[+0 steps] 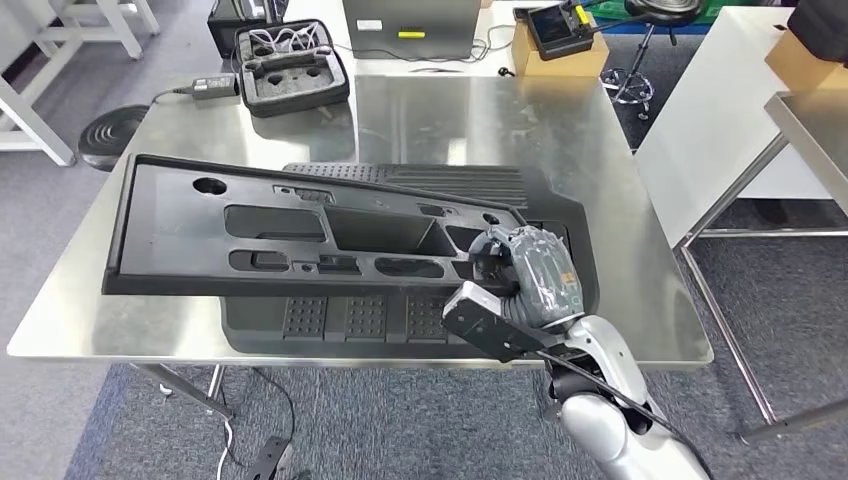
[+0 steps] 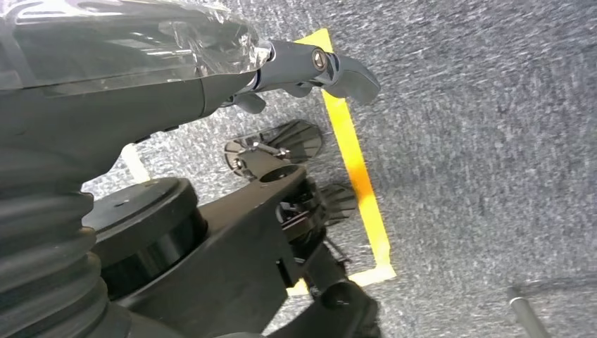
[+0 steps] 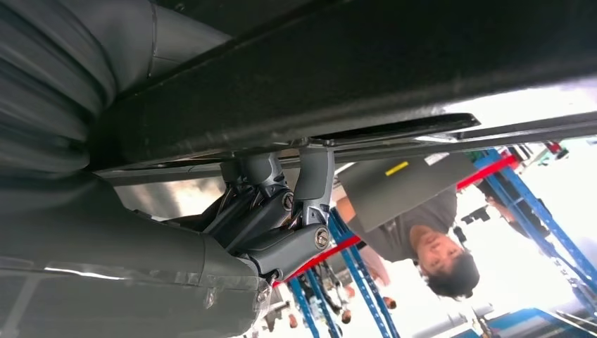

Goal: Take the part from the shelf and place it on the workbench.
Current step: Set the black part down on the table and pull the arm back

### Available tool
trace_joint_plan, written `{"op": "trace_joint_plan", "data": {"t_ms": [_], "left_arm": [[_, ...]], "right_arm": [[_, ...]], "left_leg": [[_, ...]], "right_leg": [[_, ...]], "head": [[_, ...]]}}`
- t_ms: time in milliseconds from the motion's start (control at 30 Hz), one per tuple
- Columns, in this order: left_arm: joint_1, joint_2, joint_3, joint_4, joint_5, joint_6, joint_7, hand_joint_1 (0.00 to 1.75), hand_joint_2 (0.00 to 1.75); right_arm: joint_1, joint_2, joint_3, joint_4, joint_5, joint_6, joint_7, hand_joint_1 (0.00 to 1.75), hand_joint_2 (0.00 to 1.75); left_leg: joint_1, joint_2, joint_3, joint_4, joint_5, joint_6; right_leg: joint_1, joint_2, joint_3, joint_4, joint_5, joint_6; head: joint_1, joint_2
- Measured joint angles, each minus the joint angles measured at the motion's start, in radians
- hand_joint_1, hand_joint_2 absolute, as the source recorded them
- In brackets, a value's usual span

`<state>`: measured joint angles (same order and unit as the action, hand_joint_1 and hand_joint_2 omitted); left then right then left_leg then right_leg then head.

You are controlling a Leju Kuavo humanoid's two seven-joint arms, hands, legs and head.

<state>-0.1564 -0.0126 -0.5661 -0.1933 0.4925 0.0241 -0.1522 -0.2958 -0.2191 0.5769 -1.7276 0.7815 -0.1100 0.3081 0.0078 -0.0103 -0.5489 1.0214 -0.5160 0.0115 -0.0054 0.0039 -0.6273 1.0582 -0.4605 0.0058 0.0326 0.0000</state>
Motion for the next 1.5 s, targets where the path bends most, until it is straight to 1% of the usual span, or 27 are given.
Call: {"op": "trace_joint_plan", "data": {"t_ms": [67,133,167,300,433,500,600,1167,1300,1367,1433,1500], "left_arm": [[0.000,0.000,0.000,0.000,0.001,0.000,0.000,0.00,1.75],[0.001,0.000,0.000,0.000,0.001,0.000,0.000,0.00,1.75],[0.001,0.000,0.000,0.000,0.001,0.000,0.000,0.00,1.75],[0.000,0.000,0.000,0.000,0.001,0.000,0.000,0.00,1.75],[0.000,0.000,0.000,0.000,0.001,0.000,0.000,0.00,1.75],[0.000,0.000,0.000,0.000,0.000,0.000,0.000,0.00,1.75],[0.000,0.000,0.000,0.000,-0.001,0.000,0.000,0.00,1.75],[-0.001,0.000,0.000,0.000,-0.013,0.000,0.000,0.00,1.75],[-0.012,0.000,0.000,0.000,-0.029,-0.003,0.010,0.00,1.75],[-0.019,0.000,0.000,0.000,-0.037,-0.005,0.018,0.00,1.75],[-0.029,-0.001,-0.001,0.000,-0.043,-0.006,0.024,0.00,1.75],[-0.038,-0.003,-0.001,0.000,-0.048,-0.007,0.028,0.00,1.75]], "right_arm": [[-0.001,0.000,0.000,0.000,0.000,0.000,0.000,1.75,1.75],[-0.001,0.001,0.000,0.000,0.000,0.000,0.001,1.75,1.75],[-0.001,0.001,0.000,0.000,0.000,0.000,0.000,1.75,1.75],[-0.002,0.001,0.000,0.000,0.000,-0.001,-0.006,1.75,1.75],[-0.003,0.002,0.000,0.000,0.000,-0.001,-0.012,1.75,1.75],[-0.005,0.002,0.000,0.000,-0.001,-0.001,-0.013,1.75,1.75],[-0.006,0.002,0.000,0.000,-0.003,-0.001,-0.014,1.75,1.75],[-0.011,0.008,0.002,0.003,-0.010,-0.001,-0.027,1.75,1.75],[-0.042,0.026,0.015,0.026,-0.013,0.001,-0.056,1.75,1.75],[-0.071,0.045,0.032,0.056,0.010,-0.003,-0.068,1.75,1.75],[-0.110,0.070,0.056,0.104,0.068,-0.011,-0.070,1.75,1.75],[-0.157,0.100,0.084,0.162,0.154,-0.018,-0.054,1.75,1.75]], "left_leg": [[-0.004,0.000,0.000,0.003,-0.006,-0.002],[-0.006,0.002,0.002,0.002,-0.010,0.001],[-0.005,0.002,0.004,-0.001,-0.009,0.000],[-0.005,0.002,0.009,-0.011,-0.007,-0.004],[-0.005,0.002,0.011,-0.015,-0.006,-0.010],[-0.005,0.002,0.011,-0.016,-0.005,-0.013],[-0.005,0.002,0.011,-0.017,-0.005,-0.013],[-0.007,0.002,0.013,-0.017,-0.005,-0.013],[-0.007,0.002,0.013,-0.017,-0.005,-0.013],[-0.007,0.002,0.013,-0.017,-0.005,-0.013],[-0.007,0.002,0.013,-0.017,-0.005,-0.013],[-0.007,0.002,0.014,-0.017,-0.005,-0.013]], "right_leg": [[0.002,0.001,0.008,-0.023,-0.004,-0.001],[0.001,0.003,0.010,-0.027,-0.008,0.001],[0.001,0.003,0.010,-0.027,-0.009,0.000],[0.002,0.003,0.011,-0.026,-0.012,-0.005],[0.002,0.003,0.011,-0.026,-0.014,-0.008],[0.002,0.003,0.011,-0.026,-0.013,-0.008],[0.002,0.003,0.012,-0.026,-0.013,-0.008],[-0.002,0.002,0.016,-0.028,-0.013,-0.008],[-0.003,0.002,0.016,-0.028,-0.013,-0.008],[-0.003,0.002,0.016,-0.028,-0.013,-0.008],[-0.002,0.002,0.017,-0.028,-0.013,-0.008],[-0.002,0.002,0.017,-0.028,-0.013,-0.008]], "head": [[-0.004,0.000],[-0.011,0.000],[-0.015,0.000],[-0.026,0.000],[-0.031,0.000],[-0.032,0.000],[-0.032,0.000],[-0.028,0.000],[-0.028,0.000],[-0.027,0.000],[-0.028,0.000],[-0.028,0.000]]}}
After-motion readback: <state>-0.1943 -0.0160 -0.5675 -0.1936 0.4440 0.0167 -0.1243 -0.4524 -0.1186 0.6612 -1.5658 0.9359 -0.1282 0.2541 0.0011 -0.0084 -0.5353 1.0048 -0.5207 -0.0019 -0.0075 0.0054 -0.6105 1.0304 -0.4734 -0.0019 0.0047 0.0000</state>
